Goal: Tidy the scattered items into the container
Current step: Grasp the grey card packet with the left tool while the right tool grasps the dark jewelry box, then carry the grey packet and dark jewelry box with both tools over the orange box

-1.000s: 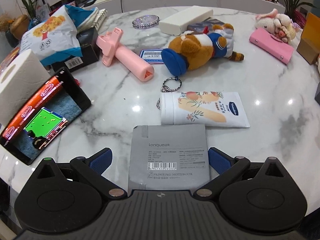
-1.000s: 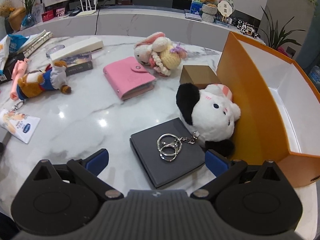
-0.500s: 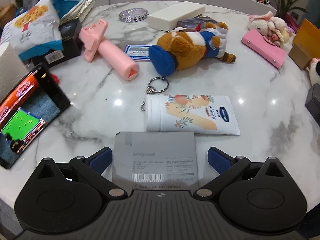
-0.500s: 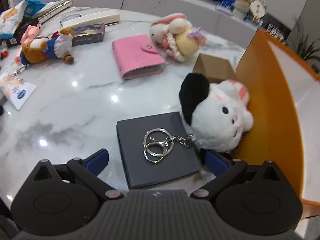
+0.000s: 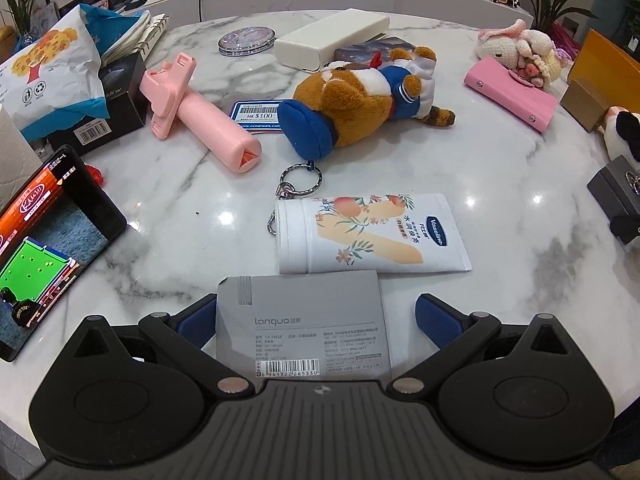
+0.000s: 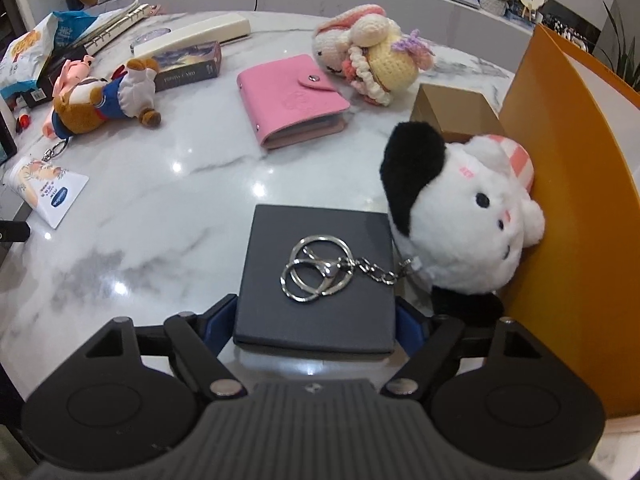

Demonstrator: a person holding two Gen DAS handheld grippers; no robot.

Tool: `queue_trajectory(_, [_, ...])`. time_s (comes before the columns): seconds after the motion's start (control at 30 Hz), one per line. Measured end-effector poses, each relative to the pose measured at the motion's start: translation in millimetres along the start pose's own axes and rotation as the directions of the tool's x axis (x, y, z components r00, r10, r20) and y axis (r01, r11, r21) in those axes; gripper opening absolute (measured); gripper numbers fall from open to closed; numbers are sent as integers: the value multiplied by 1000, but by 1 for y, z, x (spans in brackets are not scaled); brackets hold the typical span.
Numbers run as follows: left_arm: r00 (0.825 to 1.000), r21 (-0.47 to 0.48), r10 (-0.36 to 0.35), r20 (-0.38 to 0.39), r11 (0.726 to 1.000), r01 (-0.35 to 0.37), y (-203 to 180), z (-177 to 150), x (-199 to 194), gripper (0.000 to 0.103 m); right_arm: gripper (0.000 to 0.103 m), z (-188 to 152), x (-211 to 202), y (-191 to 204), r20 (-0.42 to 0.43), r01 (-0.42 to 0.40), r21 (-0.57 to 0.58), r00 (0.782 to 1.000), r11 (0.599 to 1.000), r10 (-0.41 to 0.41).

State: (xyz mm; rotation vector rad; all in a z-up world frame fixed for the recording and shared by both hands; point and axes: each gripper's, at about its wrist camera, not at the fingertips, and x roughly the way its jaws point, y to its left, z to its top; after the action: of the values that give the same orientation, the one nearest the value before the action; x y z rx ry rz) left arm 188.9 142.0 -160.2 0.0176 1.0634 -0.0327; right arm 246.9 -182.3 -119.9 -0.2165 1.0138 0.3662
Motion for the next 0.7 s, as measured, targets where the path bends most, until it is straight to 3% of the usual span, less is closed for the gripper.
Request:
queue_trajectory(0.1, [1000, 12, -7, 22, 1000, 7, 0, 0, -7, 95, 78, 0, -3, 1, 6, -28, 7, 1000, 1000, 28])
queue_trajectory(0.4, [999, 43, -44, 8, 998, 44, -5, -7, -17, 95, 78, 0, -24, 8, 36, -86, 32, 996, 996, 85])
queue_trajectory(0.7, [996, 15, -67, 63, 998, 66, -4, 1, -44, 95, 78, -3, -47, 21, 64, -114, 16, 992, 993, 112])
